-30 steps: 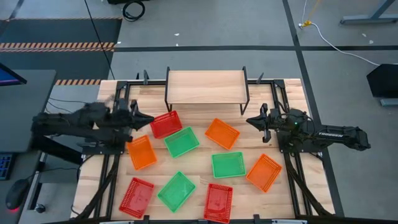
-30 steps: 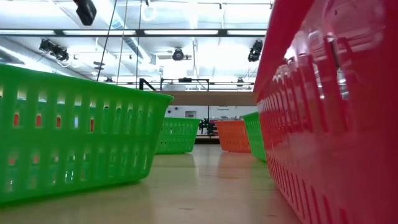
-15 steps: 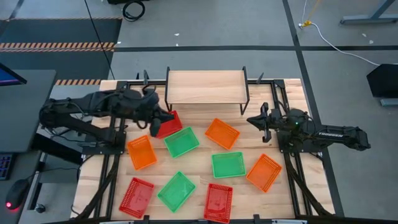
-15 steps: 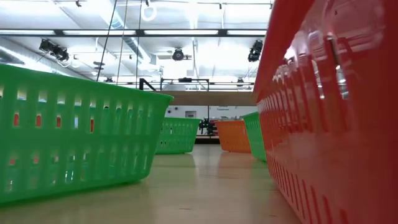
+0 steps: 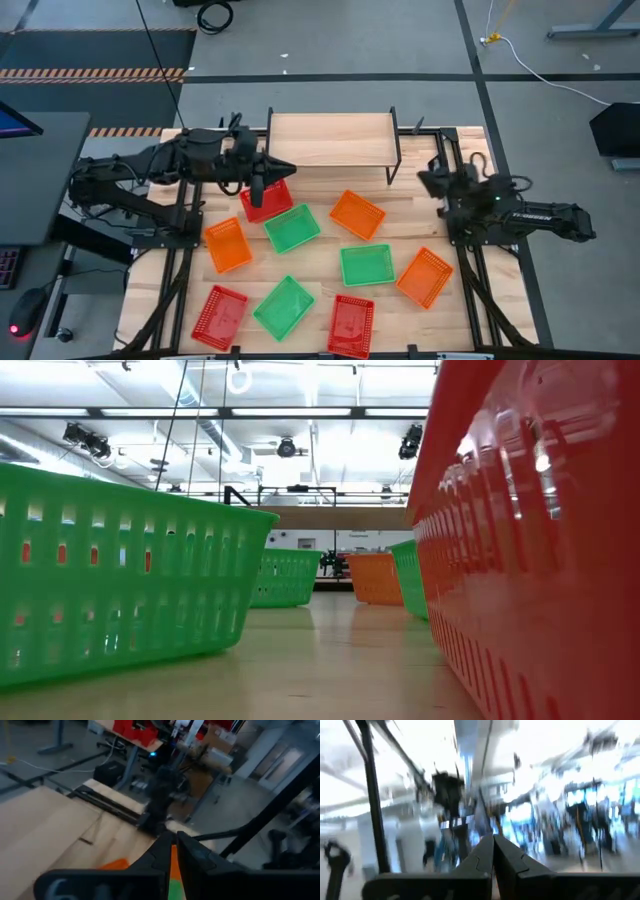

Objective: Stack baskets on shelf by color
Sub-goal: Put the top left orange bin on the shelf

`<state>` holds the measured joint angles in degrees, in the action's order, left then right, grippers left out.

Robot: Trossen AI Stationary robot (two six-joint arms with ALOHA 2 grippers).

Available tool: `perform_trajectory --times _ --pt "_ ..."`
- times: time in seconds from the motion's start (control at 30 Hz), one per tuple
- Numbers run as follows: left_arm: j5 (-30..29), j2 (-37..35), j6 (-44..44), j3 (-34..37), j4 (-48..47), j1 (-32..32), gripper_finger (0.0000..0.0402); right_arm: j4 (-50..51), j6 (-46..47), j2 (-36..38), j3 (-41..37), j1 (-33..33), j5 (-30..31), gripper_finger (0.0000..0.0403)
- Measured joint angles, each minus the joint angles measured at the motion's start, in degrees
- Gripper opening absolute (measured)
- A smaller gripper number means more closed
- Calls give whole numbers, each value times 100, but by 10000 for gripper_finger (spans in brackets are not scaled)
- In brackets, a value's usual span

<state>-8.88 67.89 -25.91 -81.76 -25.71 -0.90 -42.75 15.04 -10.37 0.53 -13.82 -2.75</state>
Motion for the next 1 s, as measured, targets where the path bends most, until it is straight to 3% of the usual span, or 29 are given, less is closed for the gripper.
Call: perform_trajectory --times 0.07,0.2,0.37,0.53,0.7,0.87,1.0 --pt "-9 -1 253 0 -603 41 38 -167 -48 -2 145 0 32 14" --pt "-6 4 128 4 -2892 167 58 -45 -26 -150 642 0 33 14" --pt "-9 97 285 11 -4592 239 117 120 -24 -852 1500 0 33 14" --pt "72 160 378 318 -5076 235 201 591 -20 -1986 2530 0 33 14" --pt "678 160 75 1021 -5045 229 268 817 22 -3238 3318 1 8 14" --pt "1521 147 -350 1547 -4978 95 292 795 1026 -4106 3705 76 -208 14" --pt "1821 97 -670 1565 -4971 -370 293 754 2151 -4548 3795 107 -461 14"
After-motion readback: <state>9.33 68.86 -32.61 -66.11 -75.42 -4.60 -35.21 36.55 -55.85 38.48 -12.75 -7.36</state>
